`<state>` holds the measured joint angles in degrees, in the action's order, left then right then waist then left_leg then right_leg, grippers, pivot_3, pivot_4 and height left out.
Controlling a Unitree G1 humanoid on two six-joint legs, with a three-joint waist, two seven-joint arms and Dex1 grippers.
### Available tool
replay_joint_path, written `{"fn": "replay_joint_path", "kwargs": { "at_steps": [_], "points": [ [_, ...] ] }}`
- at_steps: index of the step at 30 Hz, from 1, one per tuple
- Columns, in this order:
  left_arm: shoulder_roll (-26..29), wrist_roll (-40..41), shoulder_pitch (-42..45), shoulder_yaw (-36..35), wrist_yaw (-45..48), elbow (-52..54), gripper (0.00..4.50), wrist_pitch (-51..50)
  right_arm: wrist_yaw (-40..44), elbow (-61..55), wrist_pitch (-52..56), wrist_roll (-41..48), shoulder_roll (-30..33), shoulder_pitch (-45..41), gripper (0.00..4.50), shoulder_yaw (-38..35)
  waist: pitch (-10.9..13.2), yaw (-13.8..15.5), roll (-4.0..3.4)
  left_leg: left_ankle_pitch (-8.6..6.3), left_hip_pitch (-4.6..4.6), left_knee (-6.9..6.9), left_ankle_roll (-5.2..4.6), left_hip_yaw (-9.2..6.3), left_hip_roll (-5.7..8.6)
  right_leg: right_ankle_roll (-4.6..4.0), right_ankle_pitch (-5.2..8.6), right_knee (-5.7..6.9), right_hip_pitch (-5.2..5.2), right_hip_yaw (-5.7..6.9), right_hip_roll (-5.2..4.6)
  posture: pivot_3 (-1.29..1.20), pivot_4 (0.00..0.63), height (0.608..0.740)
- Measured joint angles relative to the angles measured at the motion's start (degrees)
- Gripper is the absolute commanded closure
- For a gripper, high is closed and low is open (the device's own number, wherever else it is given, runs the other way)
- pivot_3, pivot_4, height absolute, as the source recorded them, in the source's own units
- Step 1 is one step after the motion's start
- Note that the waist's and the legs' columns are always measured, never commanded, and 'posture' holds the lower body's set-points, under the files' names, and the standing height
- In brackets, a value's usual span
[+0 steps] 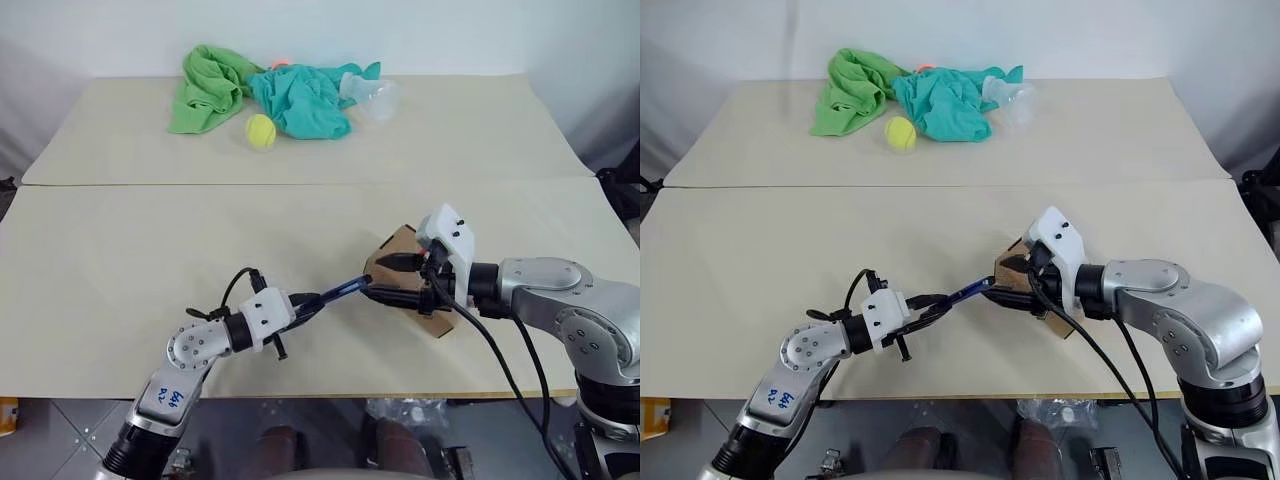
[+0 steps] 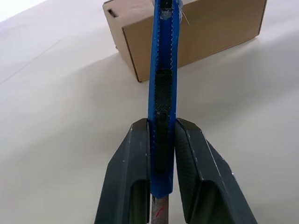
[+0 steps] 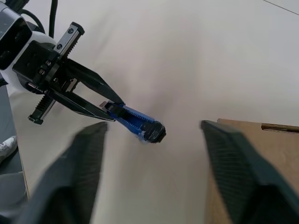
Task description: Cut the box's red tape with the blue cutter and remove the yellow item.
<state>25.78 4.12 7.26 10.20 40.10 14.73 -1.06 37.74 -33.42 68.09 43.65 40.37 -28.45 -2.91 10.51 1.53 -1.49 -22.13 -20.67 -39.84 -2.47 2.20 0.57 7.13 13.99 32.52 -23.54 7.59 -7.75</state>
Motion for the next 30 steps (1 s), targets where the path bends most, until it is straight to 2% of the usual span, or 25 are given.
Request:
{"fn": "replay_joint_path", "kwargs": {
  "at_steps": [8, 13, 20, 30],
  "points": [
    [-0.3, 0.1, 2.8, 0.6, 2.3, -3.5, 4.07, 2.4, -1.9, 0.0, 4.4, 2.9, 3.5, 0.1, 0.03, -3.9, 0.0, 0.0, 0.05, 0.00, -0.12, -0.23, 0.01, 0.00, -0.05, 0.10, -0.06, 0.02, -0.01, -0.02, 0.04, 0.00, 0.150, 0.740],
    [-1.1, 0.1, 4.1, 1.5, 2.8, -4.7, 4.07, 3.8, -1.9, 0.2, 10.6, 6.9, 4.2, -3.9, 0.03, -3.8, 0.0, -0.1, 0.05, 0.01, -0.12, -0.24, 0.01, 0.01, -0.07, 0.10, -0.06, 0.04, -0.03, -0.03, 0.07, 0.00, 0.150, 0.740],
    [-2.0, 0.1, 5.4, 2.1, 3.4, -6.4, 4.07, 5.4, -2.4, 4.6, 16.8, 8.6, 3.3, -10.4, 0.03, -0.5, 0.0, -0.1, 0.05, 0.01, -0.14, -0.31, 0.01, 0.03, -0.07, 0.10, -0.06, 0.10, -0.04, -0.03, 0.07, 0.00, 0.150, 0.740],
    [-2.9, -0.5, 6.8, 2.1, 2.1, -6.7, 4.07, 7.4, -2.1, 9.8, 19.3, 9.1, 2.1, -15.3, 0.03, 4.2, 0.0, -0.1, 0.05, 0.02, -0.25, -0.38, 0.00, 0.04, -0.06, 0.11, -0.06, 0.15, -0.09, 0.00, 0.10, 0.00, 0.150, 0.740]
  ]
}}
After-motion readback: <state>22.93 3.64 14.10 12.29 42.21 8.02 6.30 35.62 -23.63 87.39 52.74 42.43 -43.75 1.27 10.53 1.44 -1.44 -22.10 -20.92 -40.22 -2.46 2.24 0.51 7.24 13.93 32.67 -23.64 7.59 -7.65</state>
